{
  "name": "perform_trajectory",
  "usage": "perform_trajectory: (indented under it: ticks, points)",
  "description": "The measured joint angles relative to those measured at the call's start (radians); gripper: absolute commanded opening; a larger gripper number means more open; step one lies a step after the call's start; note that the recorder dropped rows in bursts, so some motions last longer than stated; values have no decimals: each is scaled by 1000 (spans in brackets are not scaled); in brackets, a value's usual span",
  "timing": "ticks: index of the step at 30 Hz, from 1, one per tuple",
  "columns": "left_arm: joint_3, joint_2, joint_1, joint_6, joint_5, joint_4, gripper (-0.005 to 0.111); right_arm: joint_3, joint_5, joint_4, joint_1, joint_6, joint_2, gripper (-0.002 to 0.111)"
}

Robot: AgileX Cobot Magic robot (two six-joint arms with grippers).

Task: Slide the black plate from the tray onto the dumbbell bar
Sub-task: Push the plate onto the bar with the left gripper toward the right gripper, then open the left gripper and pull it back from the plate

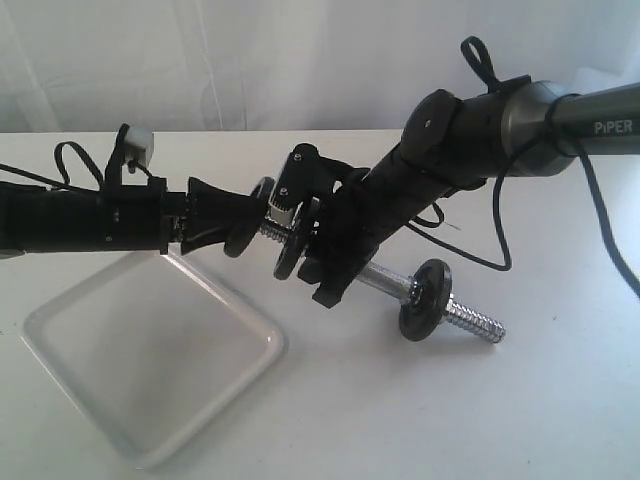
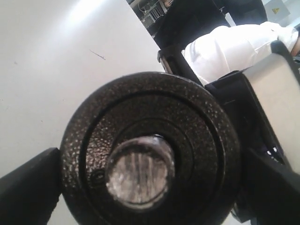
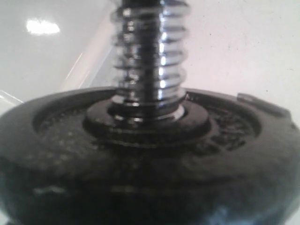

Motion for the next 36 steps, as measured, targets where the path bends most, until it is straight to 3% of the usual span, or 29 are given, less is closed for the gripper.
perform_trajectory:
  ticks: [11,20,28,36]
  points:
    - [0,-20,13,70,87,210,105,2,-47,10,-3,21,6,0]
    - [0,-28,47,17,78,338,105,5,-41,7,-3,21,11,0]
    - [0,-55,144,-49,77,350,105,5,-41,-16,-3,19,13,0]
    - [0,-85,174,-67,75,350,105,5,-44,-22,-3,-12,39,0]
